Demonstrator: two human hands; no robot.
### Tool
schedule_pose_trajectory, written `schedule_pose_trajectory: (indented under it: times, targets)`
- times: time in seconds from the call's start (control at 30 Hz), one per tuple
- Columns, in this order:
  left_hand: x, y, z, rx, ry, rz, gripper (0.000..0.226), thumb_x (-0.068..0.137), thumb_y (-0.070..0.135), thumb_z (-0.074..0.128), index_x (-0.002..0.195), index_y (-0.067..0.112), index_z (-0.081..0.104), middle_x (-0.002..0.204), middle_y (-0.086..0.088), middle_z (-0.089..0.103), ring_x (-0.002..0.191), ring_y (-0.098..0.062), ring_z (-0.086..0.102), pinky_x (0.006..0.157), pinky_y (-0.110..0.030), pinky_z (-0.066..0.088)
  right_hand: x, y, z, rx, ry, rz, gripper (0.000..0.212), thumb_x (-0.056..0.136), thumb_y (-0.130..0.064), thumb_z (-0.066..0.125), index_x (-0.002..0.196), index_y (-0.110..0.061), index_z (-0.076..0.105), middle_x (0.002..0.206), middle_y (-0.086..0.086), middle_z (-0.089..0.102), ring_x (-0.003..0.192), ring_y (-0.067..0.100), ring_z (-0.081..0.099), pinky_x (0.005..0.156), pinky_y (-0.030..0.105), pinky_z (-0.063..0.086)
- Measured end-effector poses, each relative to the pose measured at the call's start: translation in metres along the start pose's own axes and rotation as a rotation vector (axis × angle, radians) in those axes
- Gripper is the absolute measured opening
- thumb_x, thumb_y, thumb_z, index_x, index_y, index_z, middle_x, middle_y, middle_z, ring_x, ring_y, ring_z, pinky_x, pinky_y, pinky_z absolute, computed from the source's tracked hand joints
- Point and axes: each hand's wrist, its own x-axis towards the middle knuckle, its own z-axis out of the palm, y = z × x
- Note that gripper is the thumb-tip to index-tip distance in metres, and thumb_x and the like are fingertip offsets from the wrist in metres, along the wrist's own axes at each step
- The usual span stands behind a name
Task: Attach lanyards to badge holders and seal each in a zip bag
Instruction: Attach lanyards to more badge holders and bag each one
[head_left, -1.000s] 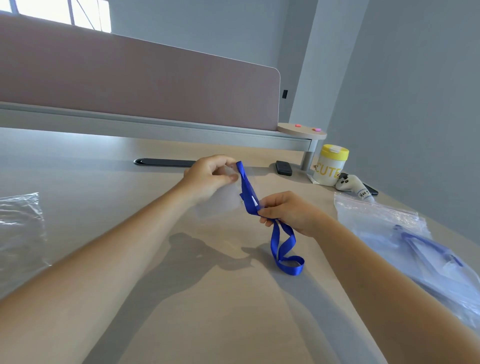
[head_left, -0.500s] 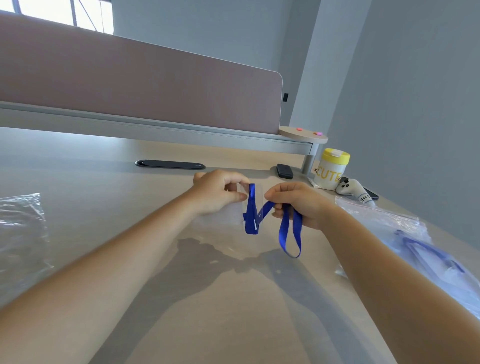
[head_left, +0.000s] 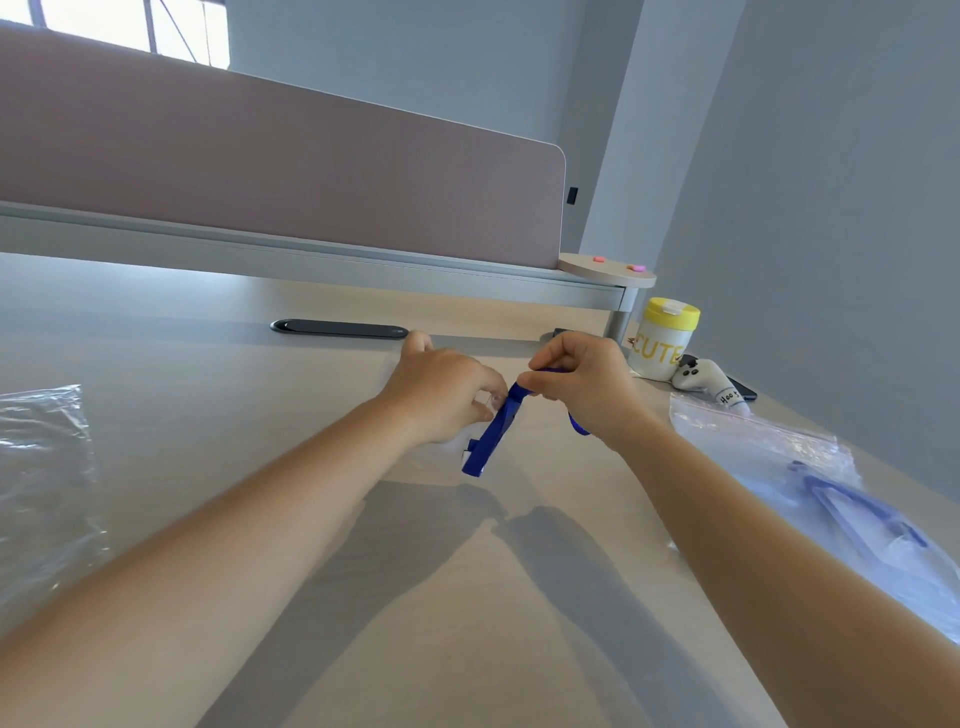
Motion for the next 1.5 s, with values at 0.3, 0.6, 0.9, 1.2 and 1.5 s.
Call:
schedule_pose_trajectory:
  times: [0.3,0.6,0.9,1.2,1.5]
  targets:
    - [0.004,-0.002,-0.003,-0.007,0.254,-0.177,0.022,0.091,0.037,0.048,0.105,0.027,0.062,0.101,0.003,0.067,0.099,-0.019,0.054,0.079,-0.03,0.015,-0.013,0.011,0.013,0.321,-0.025,0.077,0.021,0.084,0.006,0.053,0.073,-0.012,0.057,0.07,0.001,0.063,0.058,0.007,0.061,0.06,0.013,0.051]
    - [0.001,-0.003,-0.004,-0.241,0.277,-0.247,0.016,0.088,0.032,0.054,0.1,0.023,0.062,0.068,0.011,0.047,0.084,-0.014,0.043,0.075,-0.028,0.012,-0.015,0.016,0.027,0.314,0.067,0.141,0.025,0.076,0.0,0.066,0.057,-0.012,0.056,0.062,0.0,0.057,0.056,0.008,0.051,0.047,0.005,0.042]
    - [-0.003,-0.003,-0.007,-0.465,0.272,-0.189,0.012,0.084,0.027,0.06,0.093,0.02,0.063,0.061,0.014,0.043,0.081,-0.016,0.043,0.075,-0.024,0.02,-0.016,0.022,0.033,0.237,0.175,0.054,0.029,0.074,-0.005,0.07,0.066,-0.015,0.043,0.077,0.002,0.049,0.069,0.016,0.05,0.057,0.016,0.043]
    - [-0.014,-0.006,-0.006,-0.594,0.311,-0.121,0.013,0.074,0.018,0.072,0.081,0.009,0.069,0.06,0.011,0.053,0.062,-0.01,0.047,0.08,-0.034,0.039,-0.02,0.018,0.037,0.091,-0.106,-0.014,0.015,0.084,-0.002,0.056,0.095,0.008,0.058,0.078,0.011,0.053,0.069,0.019,0.046,0.063,0.02,0.04]
    - [-0.049,-0.022,-0.016,-0.568,0.115,-0.185,0.026,0.077,0.011,0.07,0.101,0.014,0.062,0.093,0.007,0.059,0.092,-0.011,0.053,0.07,-0.015,0.038,-0.034,0.021,0.056,0.088,-0.037,-0.022,0.014,0.086,-0.001,0.051,0.086,0.013,0.053,0.076,0.012,0.045,0.072,0.021,0.036,0.067,0.03,0.03]
